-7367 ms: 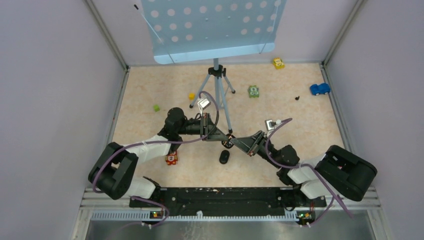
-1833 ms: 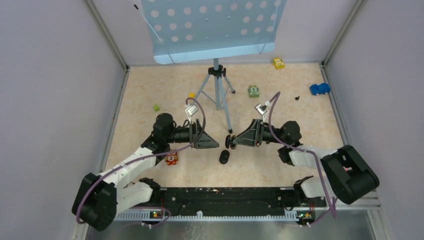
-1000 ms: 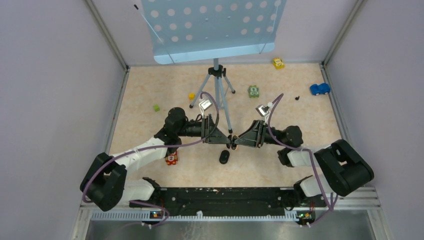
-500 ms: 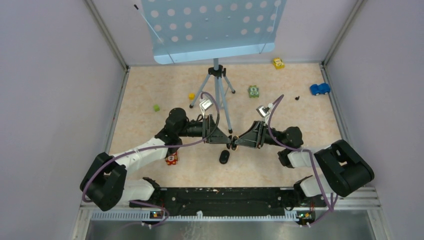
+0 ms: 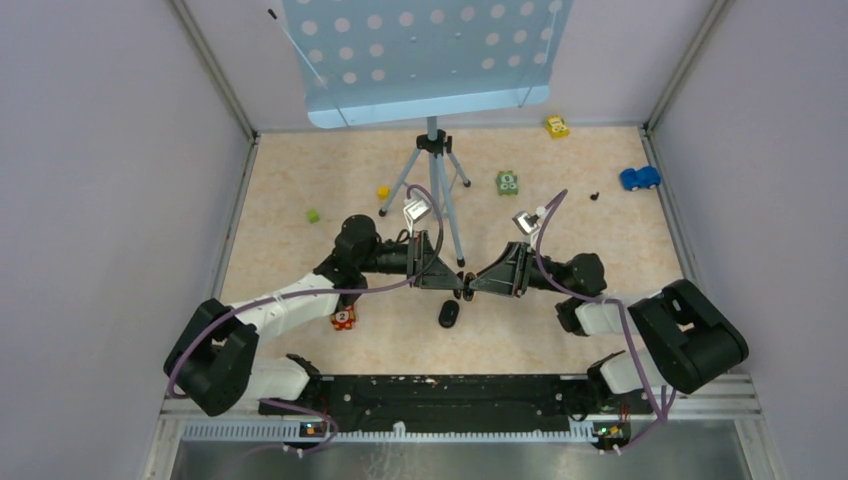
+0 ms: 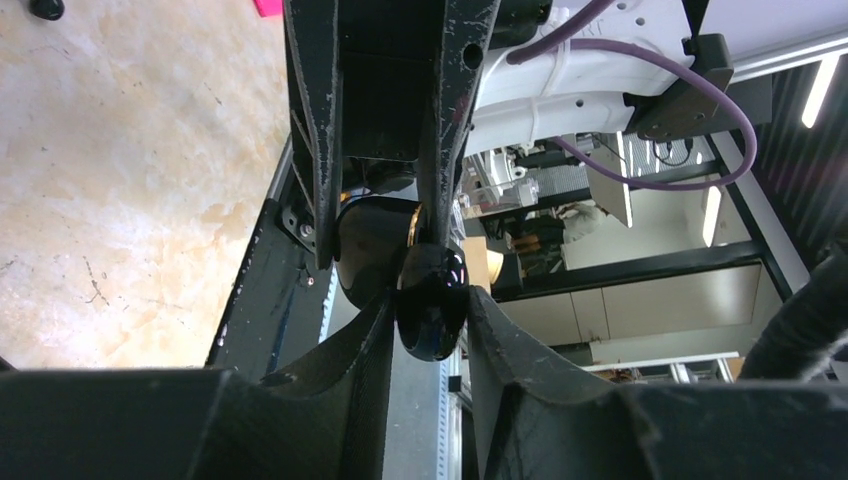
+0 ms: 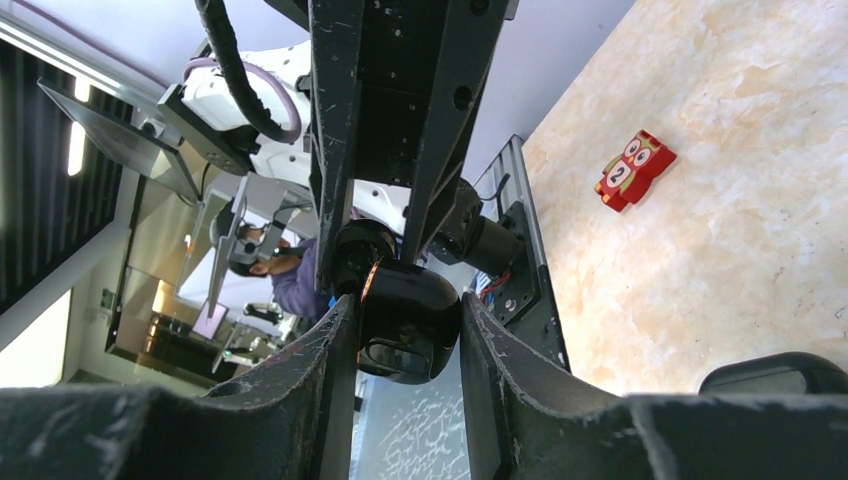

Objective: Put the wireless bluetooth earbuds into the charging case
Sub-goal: Open the charging case.

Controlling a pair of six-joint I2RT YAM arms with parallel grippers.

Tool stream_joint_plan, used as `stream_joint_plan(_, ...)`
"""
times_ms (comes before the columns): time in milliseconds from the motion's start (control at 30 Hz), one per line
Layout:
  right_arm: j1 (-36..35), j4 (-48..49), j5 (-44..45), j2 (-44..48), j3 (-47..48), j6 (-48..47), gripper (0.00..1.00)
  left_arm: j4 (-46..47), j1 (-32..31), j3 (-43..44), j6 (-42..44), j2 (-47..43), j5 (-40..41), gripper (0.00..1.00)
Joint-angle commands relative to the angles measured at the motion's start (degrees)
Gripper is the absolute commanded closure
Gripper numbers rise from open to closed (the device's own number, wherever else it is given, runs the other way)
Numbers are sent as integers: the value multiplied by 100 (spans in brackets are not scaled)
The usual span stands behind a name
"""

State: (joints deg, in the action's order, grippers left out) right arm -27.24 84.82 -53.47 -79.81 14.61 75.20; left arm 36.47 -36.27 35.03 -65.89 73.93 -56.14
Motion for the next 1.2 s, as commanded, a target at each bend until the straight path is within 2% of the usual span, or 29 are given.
stream_joint_plan(0, -35, 405, 4, 36, -16, -175, 100, 193, -33, 257, 87, 66, -148, 67)
stream_joint_plan(167, -35, 403, 5, 36, -29, -190, 100, 176, -29, 285, 72, 113, -147, 83)
stream_joint_plan(267, -37, 373, -5, 52, -37, -206, 100, 170, -29, 262, 75, 81, -124, 88)
stream_joint_plan(367, -40, 255, -5, 83, -37, -276, 100, 93, -37, 241, 100, 42, -80, 99)
stream_joint_plan(467, -35, 51, 21, 140, -53, -372, 100, 47, -29, 246, 116, 44, -87, 100)
stream_joint_plan(600, -36, -257, 81, 296, -69, -543, 100, -18, -31, 272, 111, 67, -145, 53)
stream_joint_plan(633, -35, -338, 90, 333, -61, -576, 100, -43, -30, 275, 118, 61, -162, 47)
stream_joint_plan(700, -35, -473, 91, 396, -51, -643, 100, -86, -32, 290, 160, 43, -175, 47)
stream_joint_plan(767, -35, -570, 91, 435, -35, -680, 100, -121, -29, 271, 196, 29, -155, 56)
stream_joint_plan(800, -35, -571, 85, 448, -32, -687, 100, -107, -33, 262, 172, 23, -141, 58)
stream_joint_plan(933, -39, -640, 75, 507, -27, -695, 100, -65, -29, 197, 126, -33, -126, 59)
stream_joint_plan(1067, -36, -847, 50, 586, -26, -786, 100, -149, -29, 149, 138, -104, -57, 73)
stream_joint_plan(1100, -36, -851, 48, 616, -42, -788, 100, -167, -29, 144, 139, -95, -30, 72)
stream_joint_plan(1133, -35, -862, 52, 642, -48, -792, 100, -181, -31, 146, 143, -83, -28, 67)
stream_joint_plan(1167, -38, -881, 56, 669, -52, -798, 100, -191, -30, 142, 141, -74, -29, 57)
